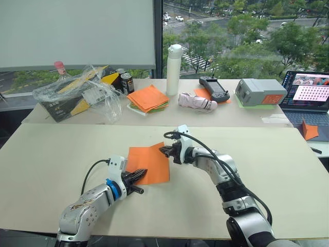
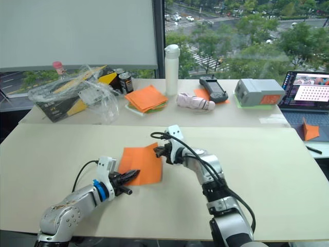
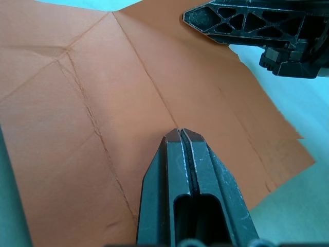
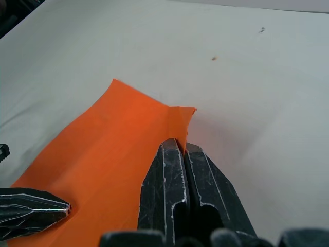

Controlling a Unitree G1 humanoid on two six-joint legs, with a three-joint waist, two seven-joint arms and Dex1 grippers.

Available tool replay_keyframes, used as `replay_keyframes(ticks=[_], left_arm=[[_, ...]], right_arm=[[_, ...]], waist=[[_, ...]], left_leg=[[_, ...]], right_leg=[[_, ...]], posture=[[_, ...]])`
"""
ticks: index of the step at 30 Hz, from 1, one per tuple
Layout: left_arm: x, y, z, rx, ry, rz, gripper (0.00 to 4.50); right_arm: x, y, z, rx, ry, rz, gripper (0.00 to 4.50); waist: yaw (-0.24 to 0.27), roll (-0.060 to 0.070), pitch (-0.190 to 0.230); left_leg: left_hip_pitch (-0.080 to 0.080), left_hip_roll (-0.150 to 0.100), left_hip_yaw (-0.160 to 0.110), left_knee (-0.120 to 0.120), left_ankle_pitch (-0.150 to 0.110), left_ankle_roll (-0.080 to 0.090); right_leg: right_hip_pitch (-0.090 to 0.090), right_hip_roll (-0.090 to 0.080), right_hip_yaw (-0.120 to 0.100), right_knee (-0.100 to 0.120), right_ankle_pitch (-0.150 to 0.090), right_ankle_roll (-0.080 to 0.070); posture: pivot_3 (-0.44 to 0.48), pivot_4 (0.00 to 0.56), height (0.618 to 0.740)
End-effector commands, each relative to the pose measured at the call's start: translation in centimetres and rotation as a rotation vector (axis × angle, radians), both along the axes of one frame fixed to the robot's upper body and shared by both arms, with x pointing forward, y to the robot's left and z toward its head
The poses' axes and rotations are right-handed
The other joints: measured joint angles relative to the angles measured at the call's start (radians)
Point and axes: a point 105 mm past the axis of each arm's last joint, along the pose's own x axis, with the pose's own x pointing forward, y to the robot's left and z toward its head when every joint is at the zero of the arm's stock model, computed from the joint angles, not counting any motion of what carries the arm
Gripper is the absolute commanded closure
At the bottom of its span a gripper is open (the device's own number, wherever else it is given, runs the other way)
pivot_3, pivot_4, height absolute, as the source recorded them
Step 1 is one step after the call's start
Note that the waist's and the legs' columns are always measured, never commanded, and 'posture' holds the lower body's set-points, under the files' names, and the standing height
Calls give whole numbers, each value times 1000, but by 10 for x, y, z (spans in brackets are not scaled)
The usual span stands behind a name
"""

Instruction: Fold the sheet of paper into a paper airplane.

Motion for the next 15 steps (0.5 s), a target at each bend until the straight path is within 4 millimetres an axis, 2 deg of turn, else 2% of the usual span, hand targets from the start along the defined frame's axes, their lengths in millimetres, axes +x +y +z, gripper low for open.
replay_keyframes(ticks=[1,8,11,15], left_arm=[[-1,2,0,8,1,6,4500],[-1,3,1,9,1,7,4500],[0,3,1,8,-2,8,4500],[0,3,2,8,-4,12,4500]], right_arm=[[-1,1,20,-38,-169,30,4463],[-14,13,28,-237,-494,161,4463],[-21,19,22,-436,-721,275,4463],[-26,21,10,-583,-867,386,4463]], waist=[[0,0,0],[2,0,0],[2,0,0],[3,0,0]], left_leg=[[0,0,0,0,0,0],[0,0,0,1,0,0],[0,0,0,1,0,0],[0,0,0,1,0,0]], right_leg=[[0,0,0,0,0,0],[0,0,0,0,0,0],[0,0,0,0,0,0],[0,0,0,-1,0,0]], posture=[[0,150,740],[0,150,740],[0,150,740],[0,150,740]])
